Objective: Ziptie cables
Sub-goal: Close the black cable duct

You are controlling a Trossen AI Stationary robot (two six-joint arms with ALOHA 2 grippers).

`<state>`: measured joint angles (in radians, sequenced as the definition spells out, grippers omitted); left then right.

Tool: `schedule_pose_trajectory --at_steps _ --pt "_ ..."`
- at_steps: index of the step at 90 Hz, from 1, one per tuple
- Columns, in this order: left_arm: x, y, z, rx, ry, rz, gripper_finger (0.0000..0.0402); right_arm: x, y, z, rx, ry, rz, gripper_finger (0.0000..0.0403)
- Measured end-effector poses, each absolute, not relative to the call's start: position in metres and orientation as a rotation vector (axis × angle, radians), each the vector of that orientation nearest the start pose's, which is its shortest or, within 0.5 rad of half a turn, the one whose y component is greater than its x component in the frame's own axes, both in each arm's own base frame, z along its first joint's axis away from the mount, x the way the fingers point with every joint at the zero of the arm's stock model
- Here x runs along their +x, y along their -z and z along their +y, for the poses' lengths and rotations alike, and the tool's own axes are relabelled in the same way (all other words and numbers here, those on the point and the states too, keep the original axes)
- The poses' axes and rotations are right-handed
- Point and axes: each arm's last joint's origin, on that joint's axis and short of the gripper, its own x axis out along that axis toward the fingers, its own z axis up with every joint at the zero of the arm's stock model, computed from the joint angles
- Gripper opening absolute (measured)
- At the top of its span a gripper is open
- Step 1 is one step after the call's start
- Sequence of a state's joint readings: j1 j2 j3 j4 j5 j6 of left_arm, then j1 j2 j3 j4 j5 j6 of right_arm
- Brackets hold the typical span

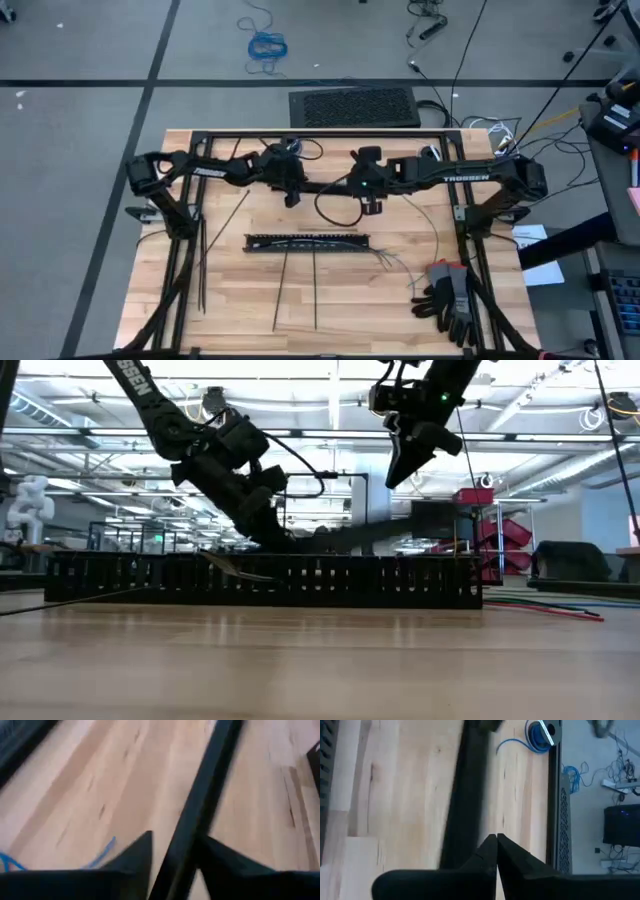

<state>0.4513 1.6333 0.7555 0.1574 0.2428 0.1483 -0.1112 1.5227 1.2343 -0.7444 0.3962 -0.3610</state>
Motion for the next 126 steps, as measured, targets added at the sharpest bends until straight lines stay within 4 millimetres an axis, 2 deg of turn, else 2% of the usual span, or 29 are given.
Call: schedule_pose_trajectory --at_steps 4,9,23,34,47,52,58,71,85,98,118,126 --pt "0.283 -0.154 0.129 -0.09 -0.143 0.69 0.004 0.303 -0.273 -0.045 -0.469 0.265 1.129 0.0" --pt "0.284 -0.154 0.129 -0.075 -0.136 0.691 0.0014 0.301 -0.272 -0.045 -0.47 0.256 1.155 0.0" --pt "0.289 -0.155 0.118 0.011 -0.08 0.683 0.0003 0.299 -0.271 -0.045 -0.458 0.273 1.174 0.0" --pt "0.292 -0.155 0.112 0.054 -0.081 0.691 0.0002 0.294 -0.278 -0.05 -0.455 0.31 1.158 0.0" --pt "0.289 -0.161 0.109 -0.02 -0.113 0.69 0.0003 0.297 -0.279 -0.069 -0.279 0.224 1.066 0.0008" --pt "0.289 -0.168 0.109 -0.038 -0.124 0.664 0.0007 0.299 -0.27 -0.082 -0.208 0.184 1.041 0.0021" --pt "0.284 -0.173 0.107 -0.064 -0.131 0.677 0.0021 0.296 -0.249 -0.097 -0.166 0.184 1.081 0.0045" --pt "0.277 -0.184 0.104 -0.073 -0.134 0.679 0.0074 0.282 -0.211 -0.129 -0.072 0.229 1.148 0.0107" --pt "0.277 -0.176 0.105 -0.09 -0.146 0.71 0.0137 0.275 -0.175 -0.141 0.05 0.191 1.179 0.0148" --pt "0.279 -0.165 0.106 -0.129 -0.163 0.746 0.0168 0.28 -0.152 -0.144 0.066 0.165 1.21 0.0151" --pt "0.28 -0.163 0.109 -0.097 -0.247 0.755 0.0171 0.29 -0.131 -0.153 0.083 0.141 1.208 0.0135" --pt "0.28 -0.163 0.11 -0.082 -0.285 0.76 0.0171 0.291 -0.125 -0.155 0.088 0.142 1.21 0.0113"
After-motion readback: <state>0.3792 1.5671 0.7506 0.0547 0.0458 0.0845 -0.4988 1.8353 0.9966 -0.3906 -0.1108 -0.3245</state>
